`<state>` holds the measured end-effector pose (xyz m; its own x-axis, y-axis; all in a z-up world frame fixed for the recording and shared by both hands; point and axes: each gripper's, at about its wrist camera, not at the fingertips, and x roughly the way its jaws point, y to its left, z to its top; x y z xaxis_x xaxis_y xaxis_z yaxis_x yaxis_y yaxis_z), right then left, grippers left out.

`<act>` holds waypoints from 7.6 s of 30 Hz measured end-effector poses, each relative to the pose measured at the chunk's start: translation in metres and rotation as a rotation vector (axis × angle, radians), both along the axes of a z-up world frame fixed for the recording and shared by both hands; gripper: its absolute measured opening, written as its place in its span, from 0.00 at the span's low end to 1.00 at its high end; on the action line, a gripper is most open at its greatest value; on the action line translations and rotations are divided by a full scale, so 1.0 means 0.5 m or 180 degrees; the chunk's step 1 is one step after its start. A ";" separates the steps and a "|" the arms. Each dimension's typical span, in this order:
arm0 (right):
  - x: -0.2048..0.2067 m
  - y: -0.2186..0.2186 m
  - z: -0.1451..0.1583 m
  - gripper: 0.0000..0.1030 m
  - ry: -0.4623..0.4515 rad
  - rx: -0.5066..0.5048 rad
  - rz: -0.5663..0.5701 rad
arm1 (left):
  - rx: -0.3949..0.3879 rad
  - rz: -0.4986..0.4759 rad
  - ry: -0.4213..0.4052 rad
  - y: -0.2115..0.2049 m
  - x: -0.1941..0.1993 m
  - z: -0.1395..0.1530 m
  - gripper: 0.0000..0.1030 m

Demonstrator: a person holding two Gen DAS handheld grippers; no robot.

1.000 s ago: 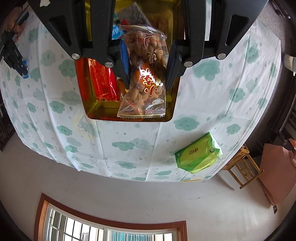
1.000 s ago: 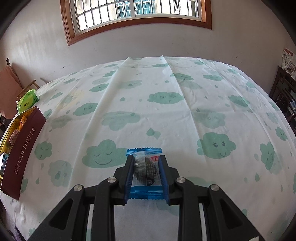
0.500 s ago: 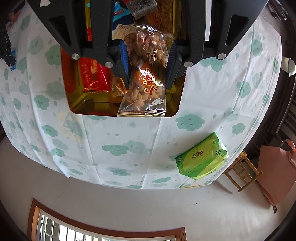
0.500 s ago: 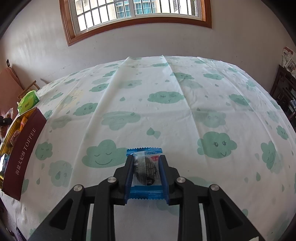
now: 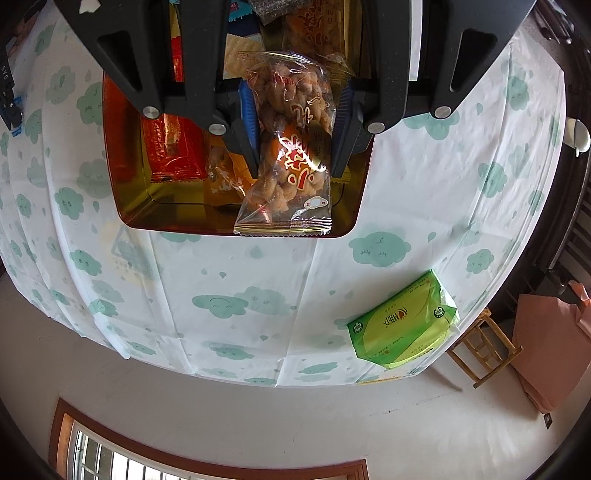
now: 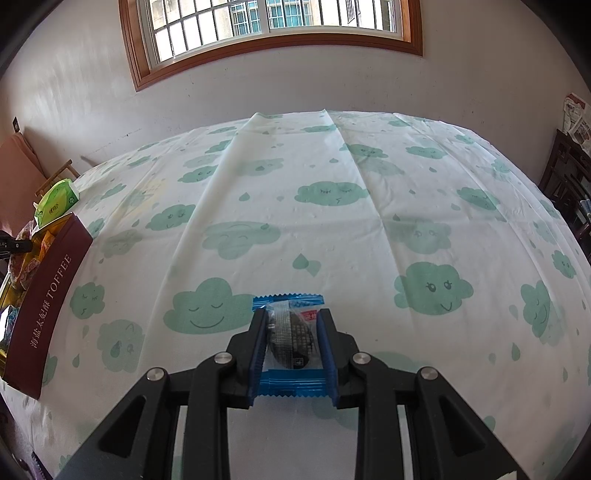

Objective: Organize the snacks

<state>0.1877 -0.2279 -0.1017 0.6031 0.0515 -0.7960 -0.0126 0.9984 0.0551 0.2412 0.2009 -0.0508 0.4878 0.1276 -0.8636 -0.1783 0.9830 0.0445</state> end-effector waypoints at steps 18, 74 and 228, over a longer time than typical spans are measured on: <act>0.001 -0.001 0.000 0.27 0.0002 0.0000 0.0001 | 0.0155 -0.0069 -0.0088 -0.013 -0.008 0.004 0.41; -0.115 0.313 0.154 0.26 -0.0284 0.0156 0.1015 | 0.0305 0.0116 -0.0491 0.009 -0.328 0.082 0.60; -0.379 0.469 0.328 0.74 -0.1679 0.0311 0.1350 | 0.0446 0.0546 -0.1672 -0.015 -0.573 0.209 0.95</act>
